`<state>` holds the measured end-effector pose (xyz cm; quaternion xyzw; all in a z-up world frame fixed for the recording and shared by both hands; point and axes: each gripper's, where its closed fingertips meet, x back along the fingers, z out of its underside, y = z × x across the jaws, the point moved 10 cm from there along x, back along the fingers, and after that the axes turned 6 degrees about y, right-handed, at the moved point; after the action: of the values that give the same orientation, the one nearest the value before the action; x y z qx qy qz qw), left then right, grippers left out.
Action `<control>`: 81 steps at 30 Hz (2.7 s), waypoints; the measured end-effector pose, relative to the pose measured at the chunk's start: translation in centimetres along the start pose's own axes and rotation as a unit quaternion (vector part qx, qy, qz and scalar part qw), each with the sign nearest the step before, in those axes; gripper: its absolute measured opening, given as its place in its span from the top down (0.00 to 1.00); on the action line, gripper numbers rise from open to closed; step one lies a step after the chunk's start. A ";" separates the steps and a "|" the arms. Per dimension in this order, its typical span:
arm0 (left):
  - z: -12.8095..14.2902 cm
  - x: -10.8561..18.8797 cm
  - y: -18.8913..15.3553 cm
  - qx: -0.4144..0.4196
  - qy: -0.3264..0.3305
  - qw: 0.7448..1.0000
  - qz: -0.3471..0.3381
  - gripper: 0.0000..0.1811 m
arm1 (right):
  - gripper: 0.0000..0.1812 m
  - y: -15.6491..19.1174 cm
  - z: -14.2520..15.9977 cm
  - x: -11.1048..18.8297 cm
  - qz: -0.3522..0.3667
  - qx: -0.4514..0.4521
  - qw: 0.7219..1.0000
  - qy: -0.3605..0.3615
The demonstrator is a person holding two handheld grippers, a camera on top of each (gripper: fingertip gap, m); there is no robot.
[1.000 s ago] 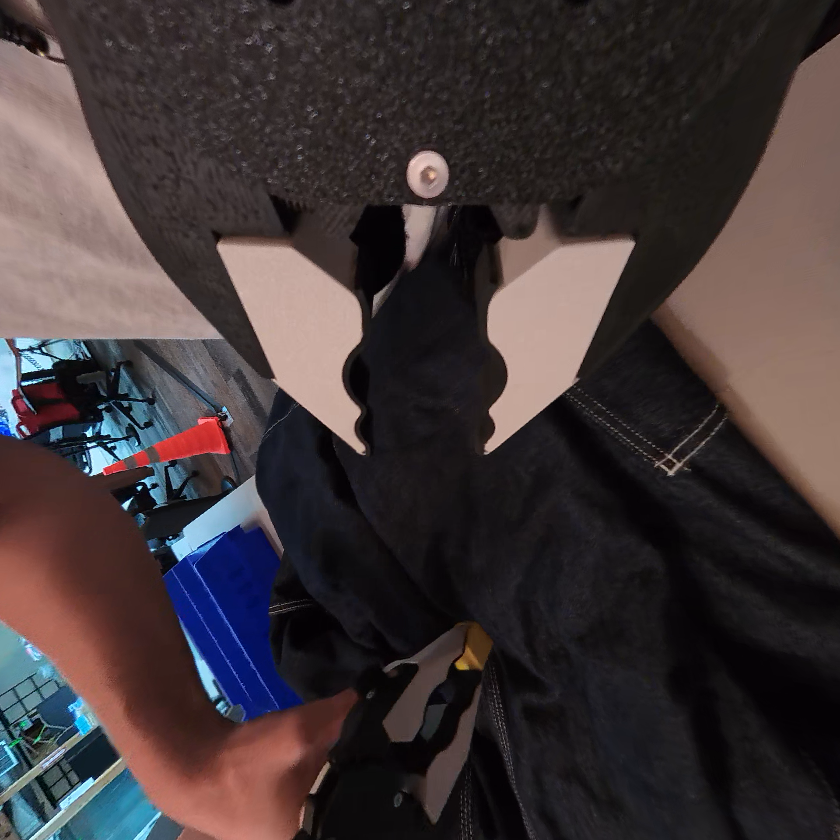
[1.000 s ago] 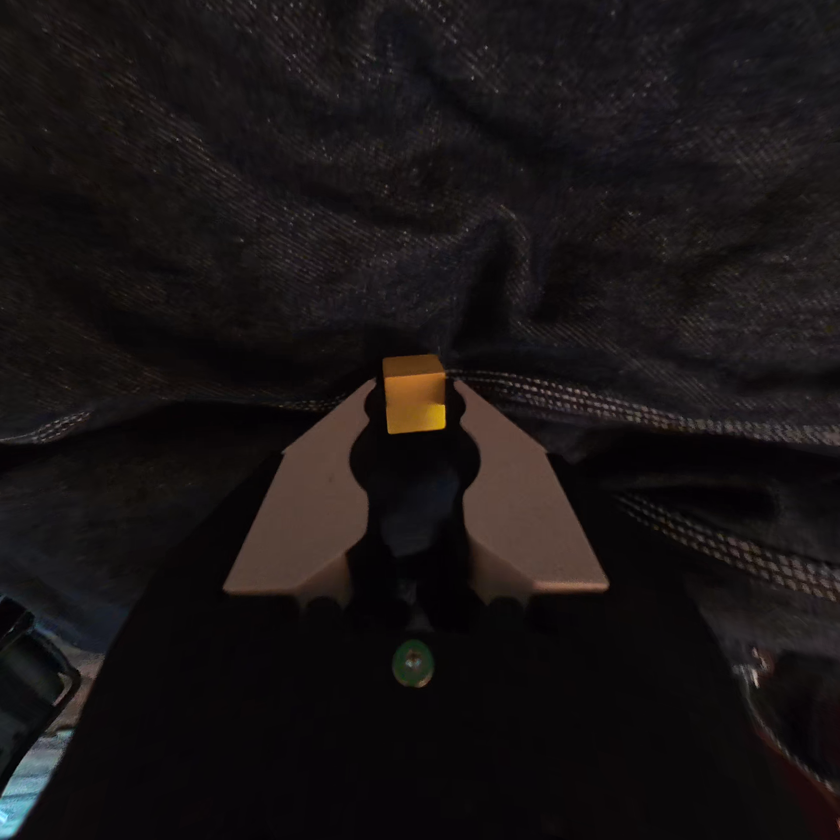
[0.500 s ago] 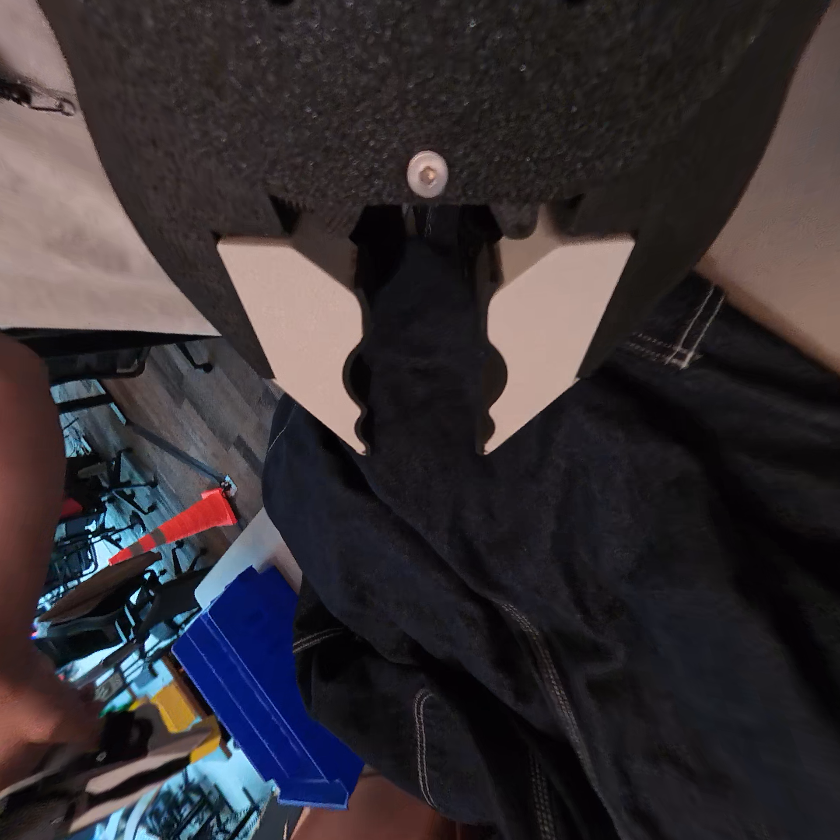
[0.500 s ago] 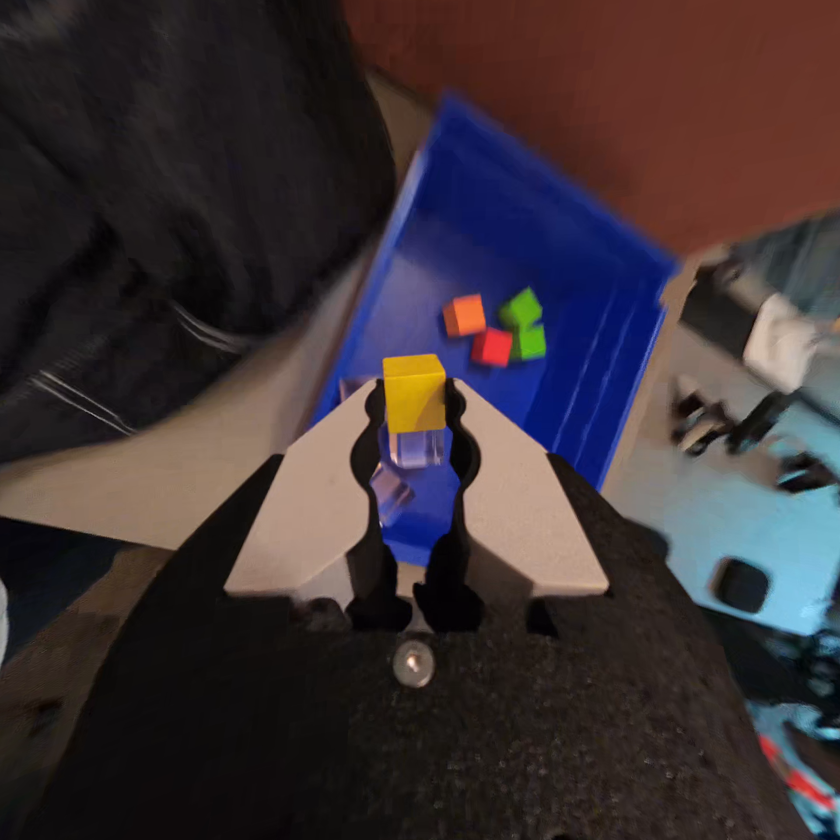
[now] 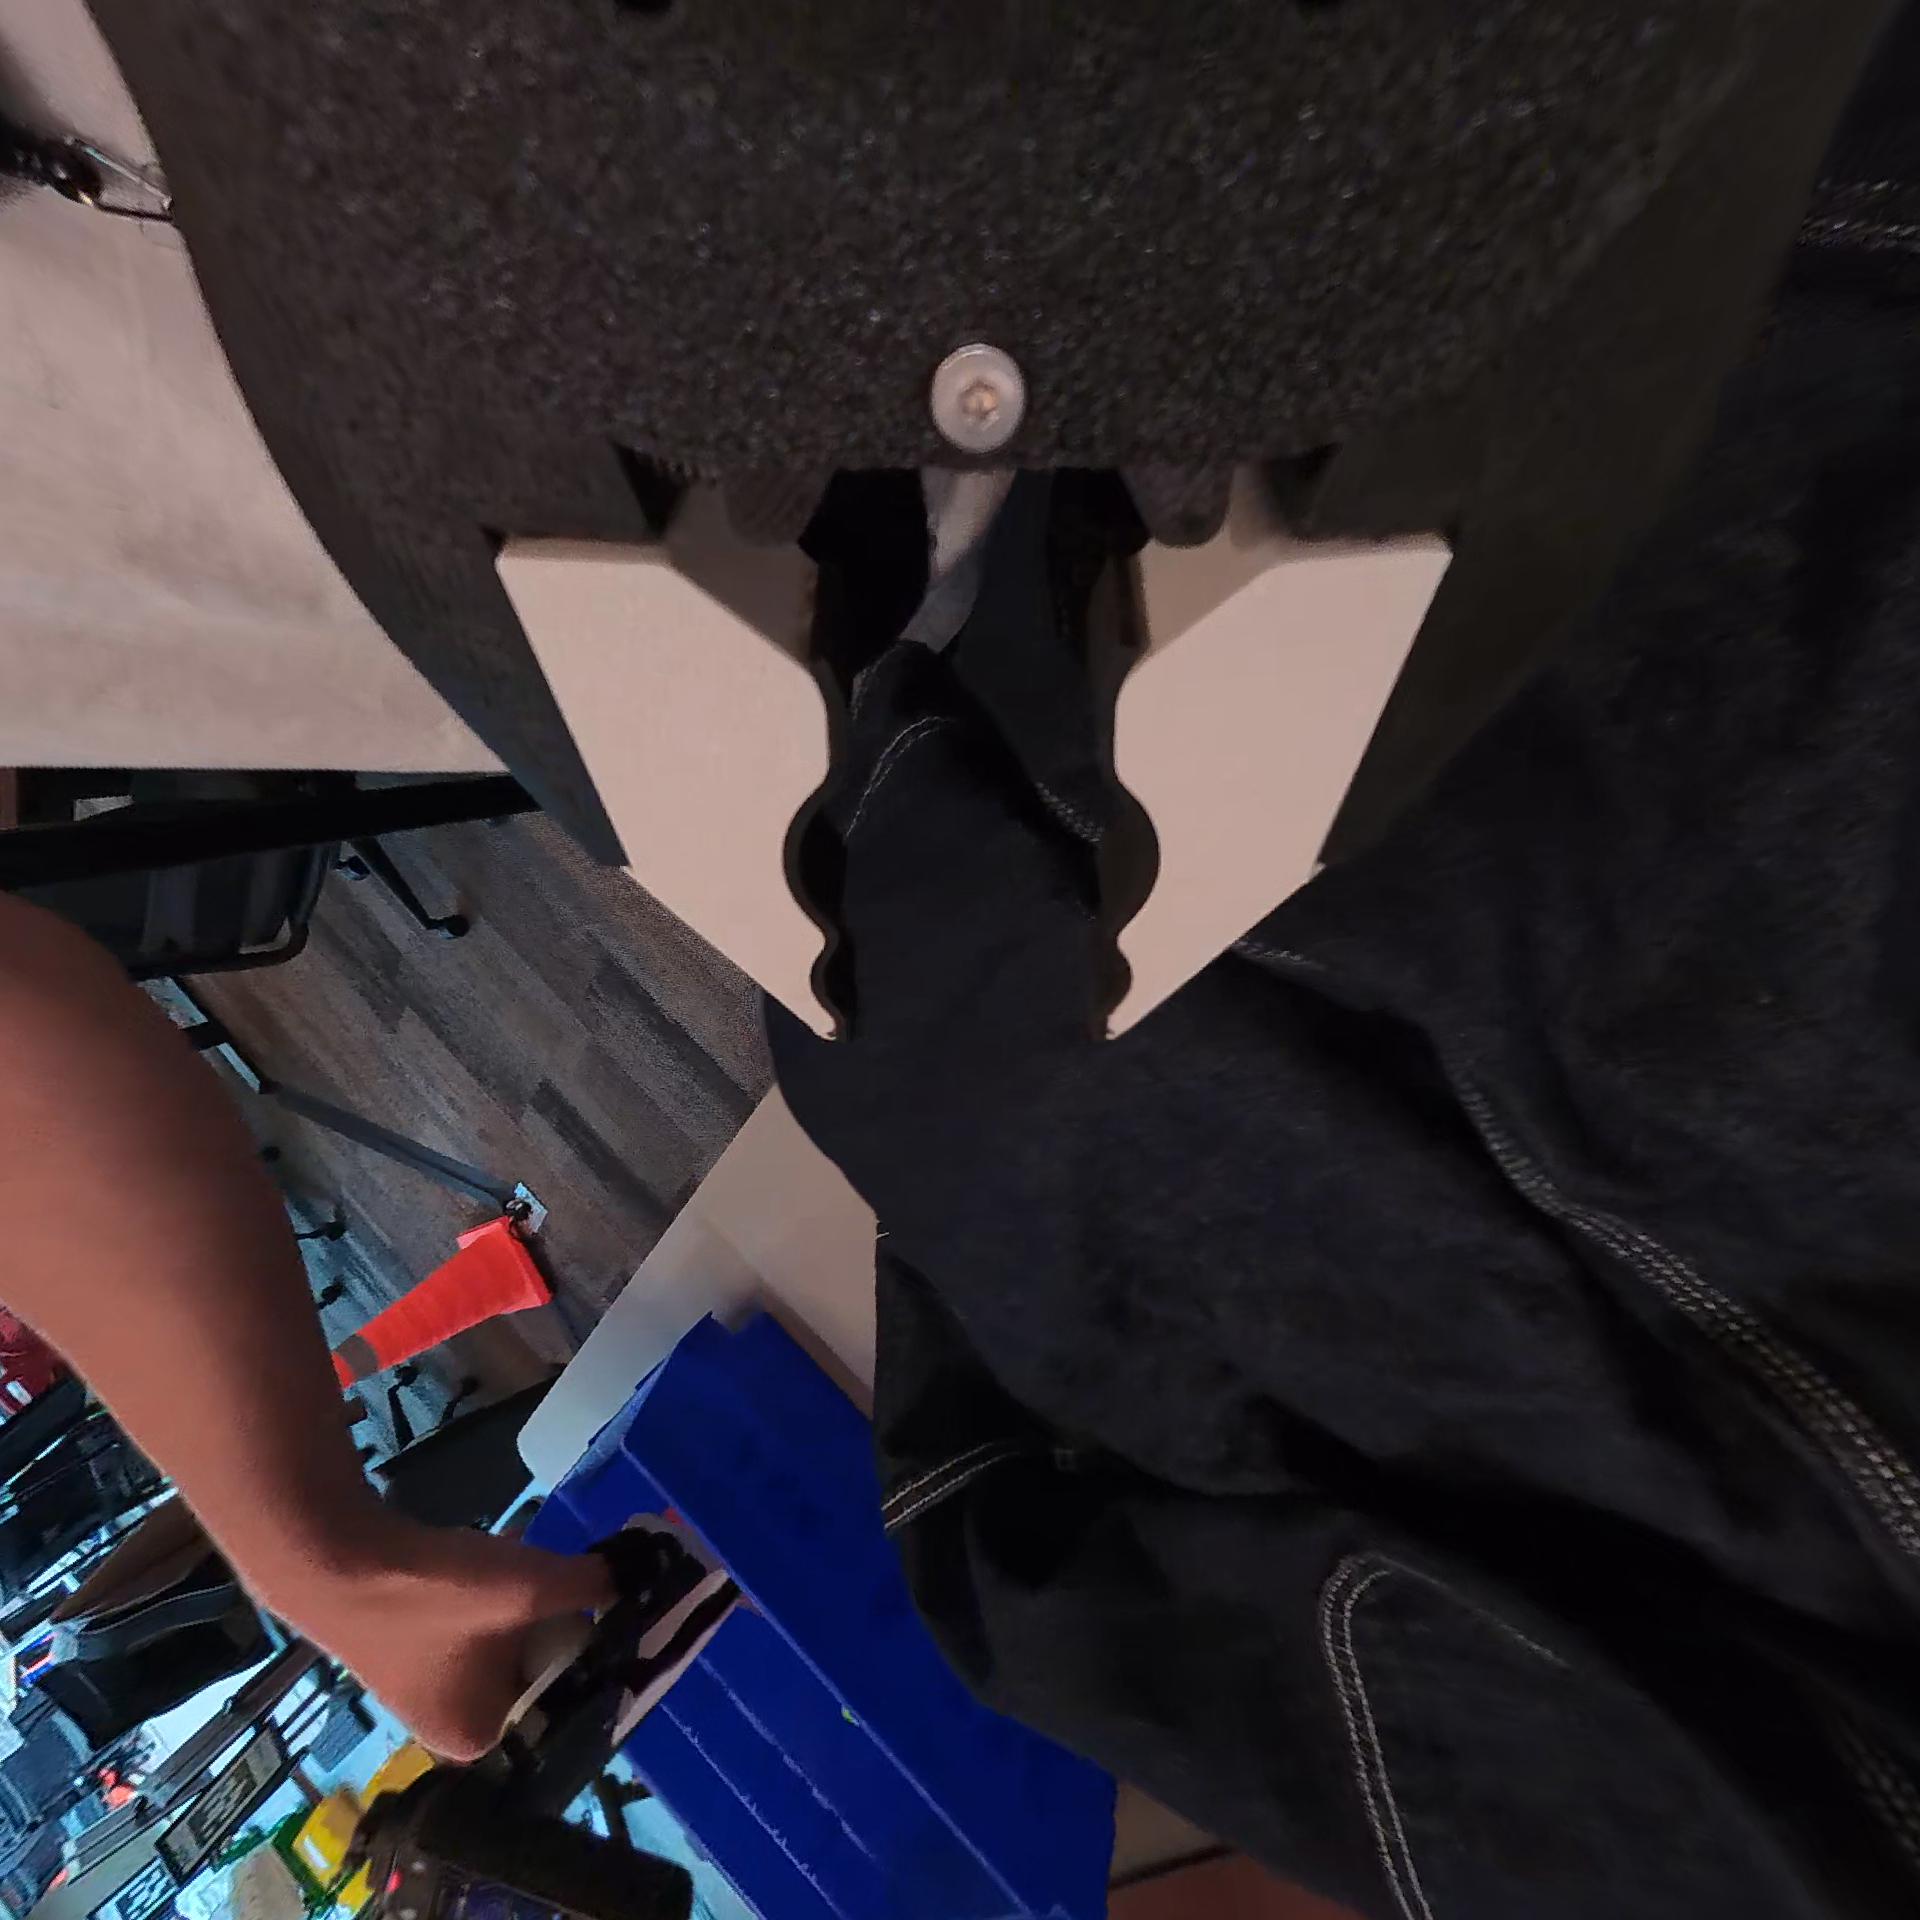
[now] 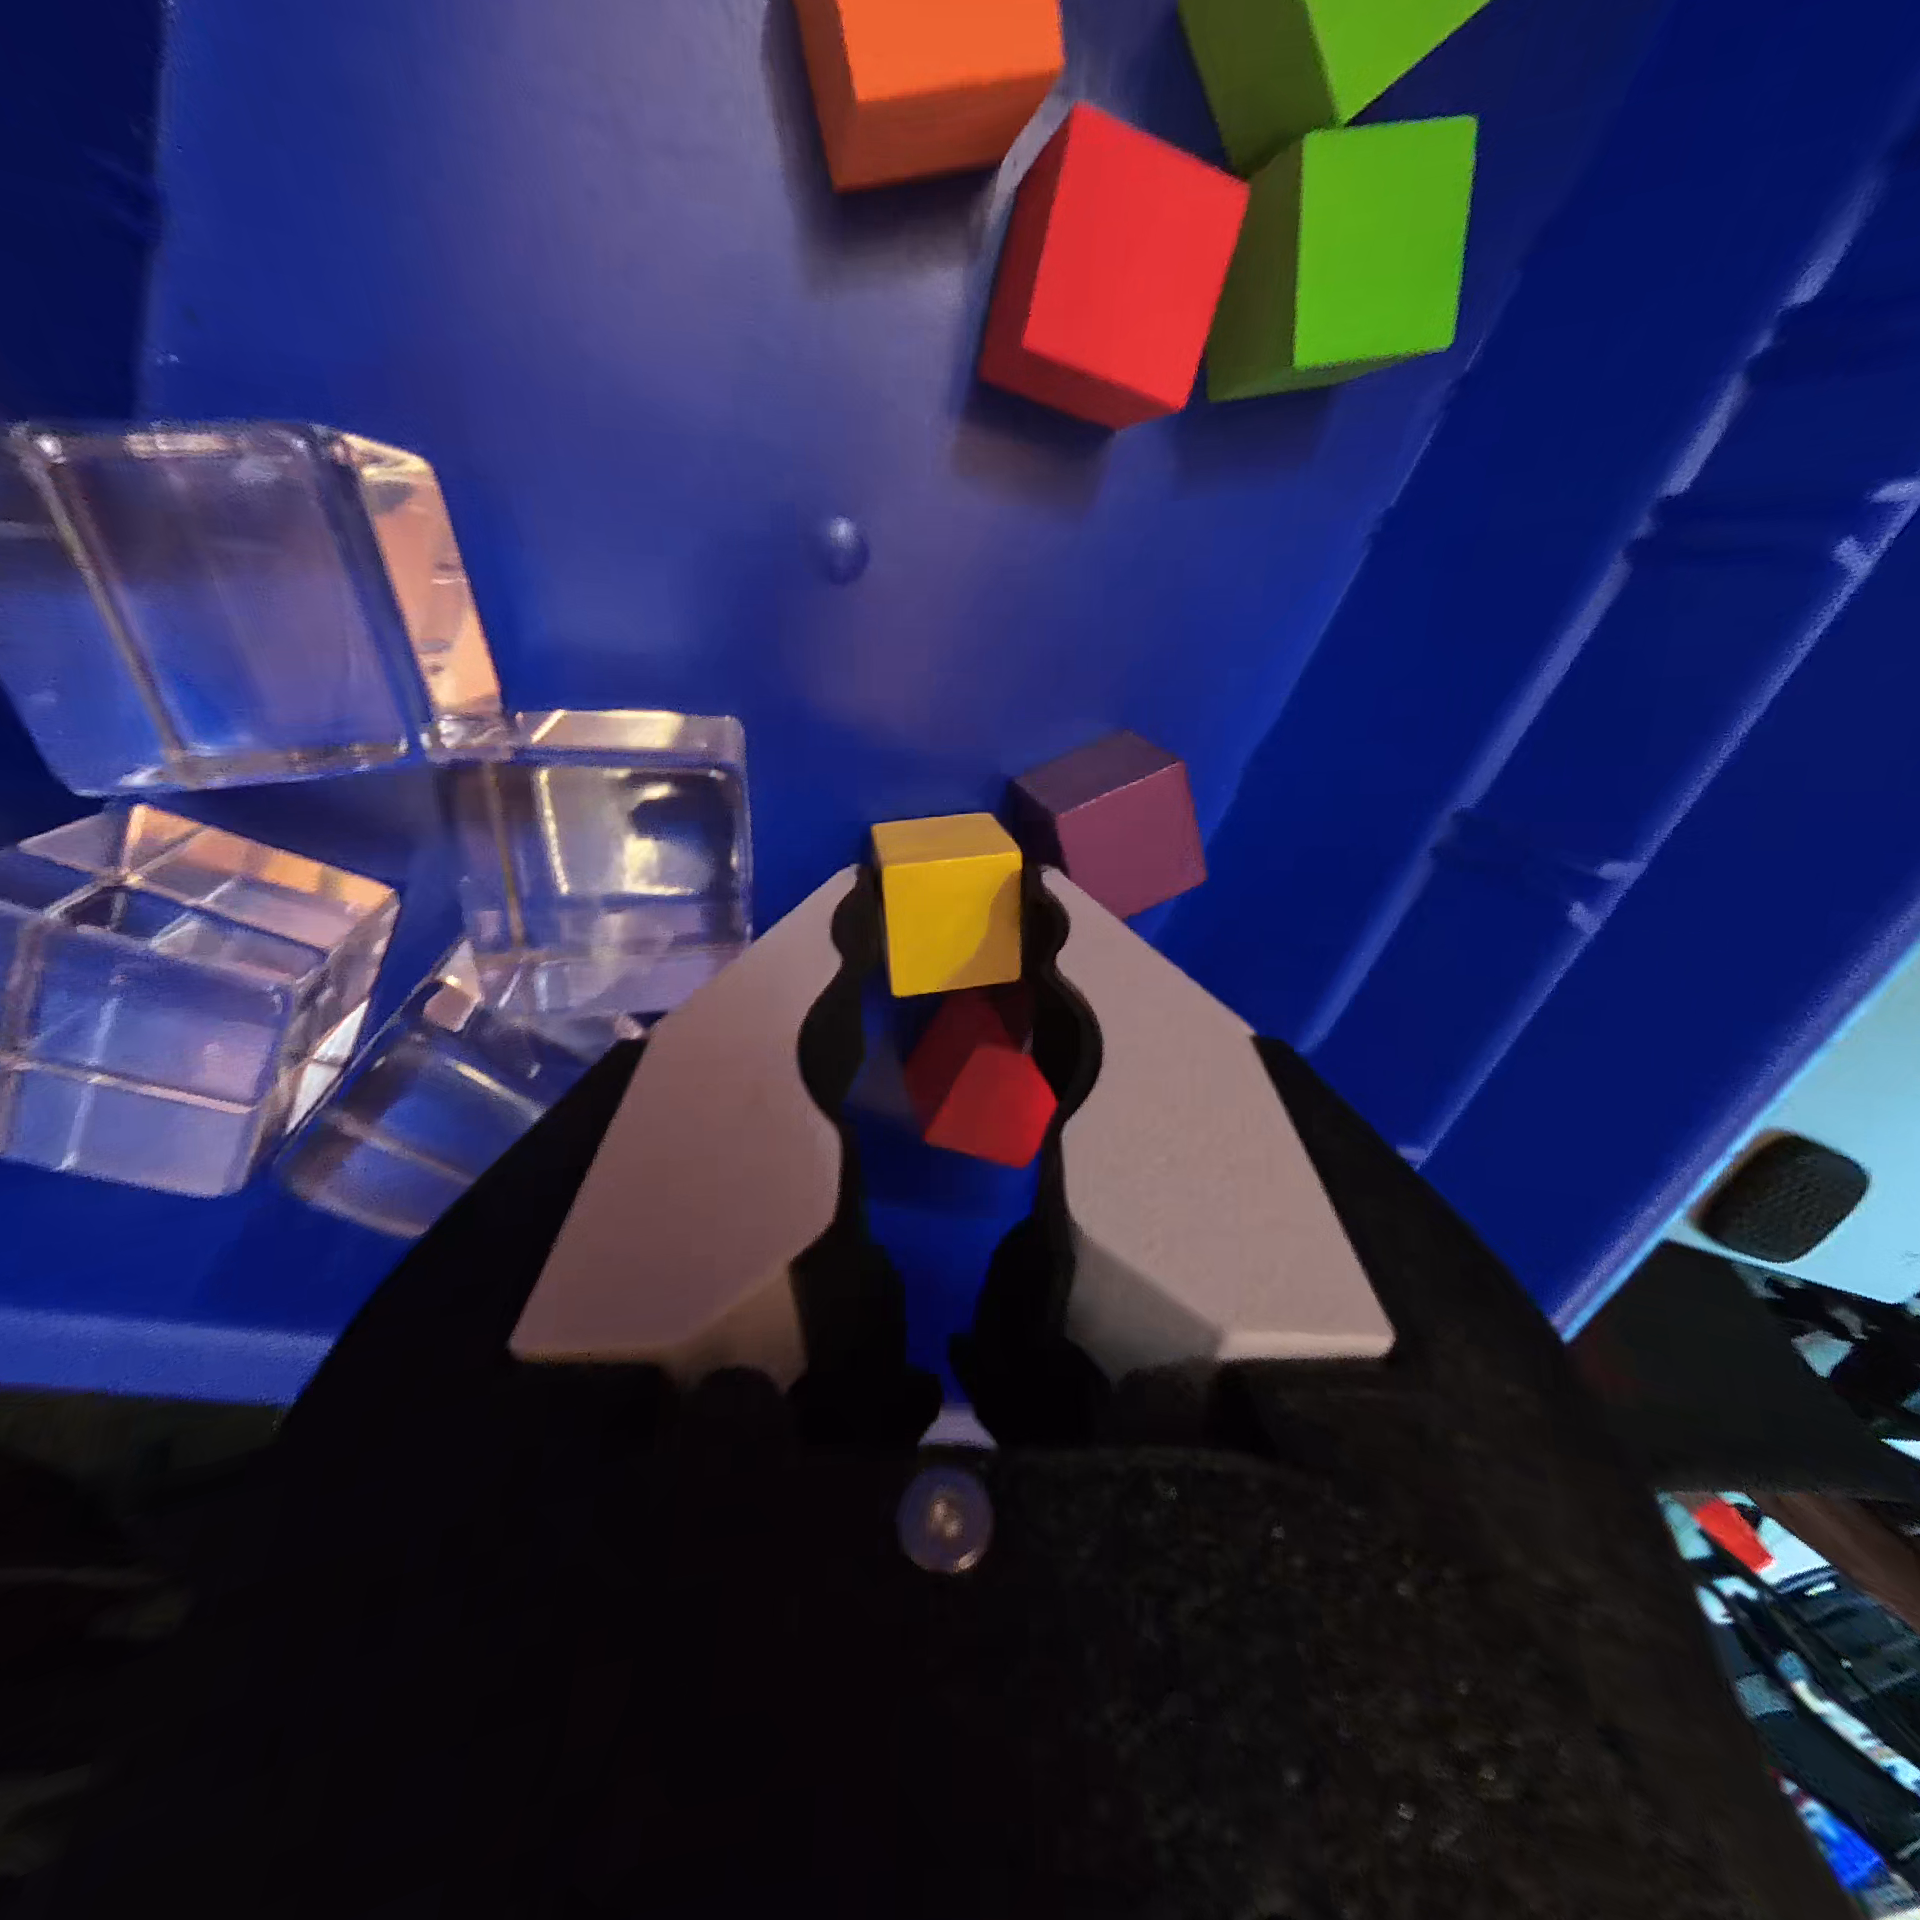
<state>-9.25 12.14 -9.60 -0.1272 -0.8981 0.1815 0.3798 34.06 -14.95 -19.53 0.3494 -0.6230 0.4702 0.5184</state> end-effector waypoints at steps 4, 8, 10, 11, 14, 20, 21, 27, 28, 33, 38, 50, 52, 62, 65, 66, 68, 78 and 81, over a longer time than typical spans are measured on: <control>0.1 -1.0 -1.0 0.013 -0.002 1.000 0.000 0.74 | 0.85 0.3 0.3 1.4 0.044 -0.006 0.997 -0.065; -0.2 -0.5 -0.6 0.023 -0.019 0.999 -0.033 0.74 | 0.76 1.1 2.0 5.5 0.014 -0.081 0.979 -0.188; -0.5 1.0 0.4 0.025 -0.053 0.995 -0.083 0.74 | 0.70 2.2 3.0 8.2 -0.039 -0.119 0.947 -0.295; -0.6 2.0 1.0 0.025 -0.073 0.991 -0.114 0.74 | 0.68 3.0 3.5 9.6 -0.057 -0.132 0.922 -0.359; 0.0 6.5 3.0 0.019 -0.148 0.964 -0.218 0.74 | 0.66 6.5 4.3 12.7 -0.120 -0.137 0.833 -0.522; 5.0 16.7 7.0 -0.004 -0.231 0.879 -0.417 0.74 | 0.61 16.7 0.3 15.5 -0.212 -0.035 0.782 -0.585; 6.1 18.5 8.0 0.009 -0.217 0.871 -0.440 0.74 | 0.61 18.5 -0.7 15.9 -0.226 -0.015 0.777 -0.587; 12.3 29.1 15.7 0.141 -0.158 0.841 -0.497 0.75 | 0.61 29.5 -6.5 17.2 -0.298 0.099 0.762 -0.567; 13.3 30.2 17.5 0.157 -0.127 0.838 -0.507 0.74 | 0.62 31.3 -7.4 17.4 -0.314 0.112 0.758 -0.561; 17.6 31.5 23.7 0.190 -0.051 0.845 -0.498 0.68 | 0.60 41.9 -12.3 18.4 -0.356 0.190 0.750 -0.524; 20.7 29.3 26.8 0.194 -0.066 0.873 -0.442 0.68 | 0.56 53.6 -15.1 18.1 -0.362 0.230 0.767 -0.477; 22.3 26.3 25.5 0.257 -0.147 0.854 -0.428 0.98 | 0.83 63.9 -24.0 13.8 -0.168 0.034 0.876 -0.451; 22.5 26.0 23.4 0.239 -0.159 0.845 -0.452 0.97 | 0.93 62.8 -24.1 14.2 -0.175 0.015 0.880 -0.442; 10.7 23.9 10.5 0.072 -0.335 0.813 -0.470 0.96 | 0.98 48.5 -18.3 27.7 -0.065 -0.045 0.780 -0.621; 5.7 19.8 5.9 -0.006 -0.351 0.879 -0.323 0.90 | 0.97 39.7 -13.1 31.6 -0.002 -0.089 0.764 -0.639; 4.5 18.2 4.2 -0.024 -0.353 0.895 -0.271 0.84 | 0.97 36.9 -10.9 32.6 0.028 -0.091 0.764 -0.638; 2.7 14.9 0.9 -0.061 -0.341 0.922 -0.174 0.77 | 0.98 31.7 -6.0 34.4 0.115 -0.093 0.771 -0.620; -3.5 -6.8 -5.7 -0.037 -0.165 0.986 -0.012 0.73 | 0.98 11.6 18.4 36.6 0.456 -0.155 0.771 -0.417; -5.5 -16.5 -9.9 -0.057 -0.117 0.991 -0.022 0.65 | 0.98 5.8 24.4 33.6 0.424 -0.230 0.770 -0.419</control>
<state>5.05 -1.53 -12.39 -0.1068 -0.9479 0.1357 0.2678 13.64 -34.55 11.39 0.0828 -0.9525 0.2923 0.0192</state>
